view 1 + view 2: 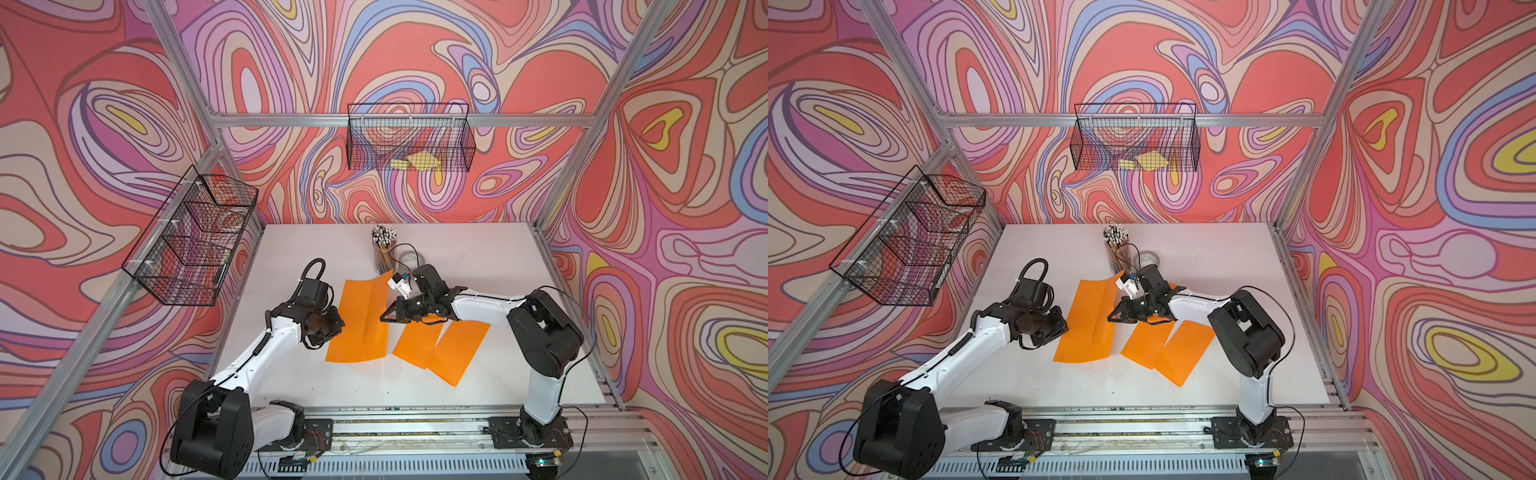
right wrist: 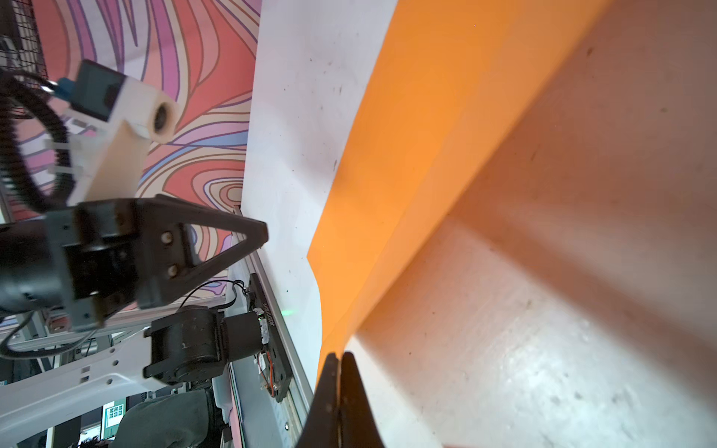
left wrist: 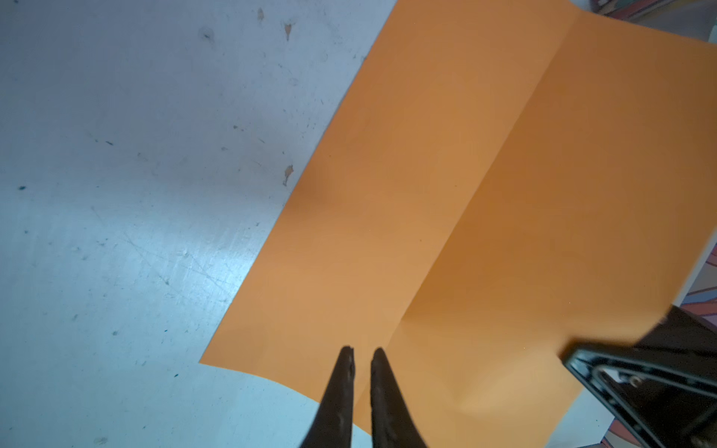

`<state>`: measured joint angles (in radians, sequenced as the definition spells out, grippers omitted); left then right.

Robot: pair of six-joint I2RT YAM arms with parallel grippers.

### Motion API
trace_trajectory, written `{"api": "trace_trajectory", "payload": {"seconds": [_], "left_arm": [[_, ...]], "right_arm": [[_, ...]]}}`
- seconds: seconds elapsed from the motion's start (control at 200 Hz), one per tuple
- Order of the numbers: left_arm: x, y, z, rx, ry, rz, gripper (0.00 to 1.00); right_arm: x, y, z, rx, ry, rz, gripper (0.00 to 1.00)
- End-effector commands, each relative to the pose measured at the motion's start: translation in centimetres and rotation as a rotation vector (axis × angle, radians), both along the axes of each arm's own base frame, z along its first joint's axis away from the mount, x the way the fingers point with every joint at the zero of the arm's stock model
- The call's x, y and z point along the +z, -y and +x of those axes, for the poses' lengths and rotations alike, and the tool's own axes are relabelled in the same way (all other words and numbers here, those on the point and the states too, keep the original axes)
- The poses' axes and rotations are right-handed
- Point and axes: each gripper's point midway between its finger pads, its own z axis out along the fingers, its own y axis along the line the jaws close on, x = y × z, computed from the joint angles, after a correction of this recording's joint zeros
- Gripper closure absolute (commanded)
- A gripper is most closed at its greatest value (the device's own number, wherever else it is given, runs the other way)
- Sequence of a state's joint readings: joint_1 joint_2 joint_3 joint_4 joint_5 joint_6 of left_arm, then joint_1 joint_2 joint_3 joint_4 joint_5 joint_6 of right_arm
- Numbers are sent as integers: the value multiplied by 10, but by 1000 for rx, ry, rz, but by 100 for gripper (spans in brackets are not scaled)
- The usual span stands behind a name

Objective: Fold the rectangular paper in half along the long edge
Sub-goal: Pick up the paper from the center of the board.

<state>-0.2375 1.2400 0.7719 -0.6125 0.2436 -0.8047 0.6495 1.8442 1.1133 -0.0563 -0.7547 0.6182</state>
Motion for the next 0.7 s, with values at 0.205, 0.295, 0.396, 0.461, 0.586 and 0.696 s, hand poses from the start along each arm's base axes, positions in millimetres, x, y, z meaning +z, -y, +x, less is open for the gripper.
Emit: {"api": "trace_trajectory", "payload": {"seconds": [0.205, 0.295, 0.396, 0.461, 0.586, 0.696], "left_arm": [[-26, 10, -6, -12, -75, -51, 88], [-31, 12, -7, -14, -86, -57, 90], [-36, 16, -7, -10, -83, -87, 91], [-40, 17, -7, -1, -87, -98, 92], [-41, 26, -5, -7, -95, -114, 94], [-39, 38, -2, -47, -81, -103, 92]], "right_arm": [[-25, 51, -31, -37, -26, -258, 95], [-29, 64, -38, -59, -28, -302, 95], [-38, 74, -43, -74, -41, -348, 96], [-30, 63, -52, -17, -47, -254, 97], [-19, 56, -49, -23, -34, -201, 96], [-22, 55, -44, -27, -33, -219, 96]]}}
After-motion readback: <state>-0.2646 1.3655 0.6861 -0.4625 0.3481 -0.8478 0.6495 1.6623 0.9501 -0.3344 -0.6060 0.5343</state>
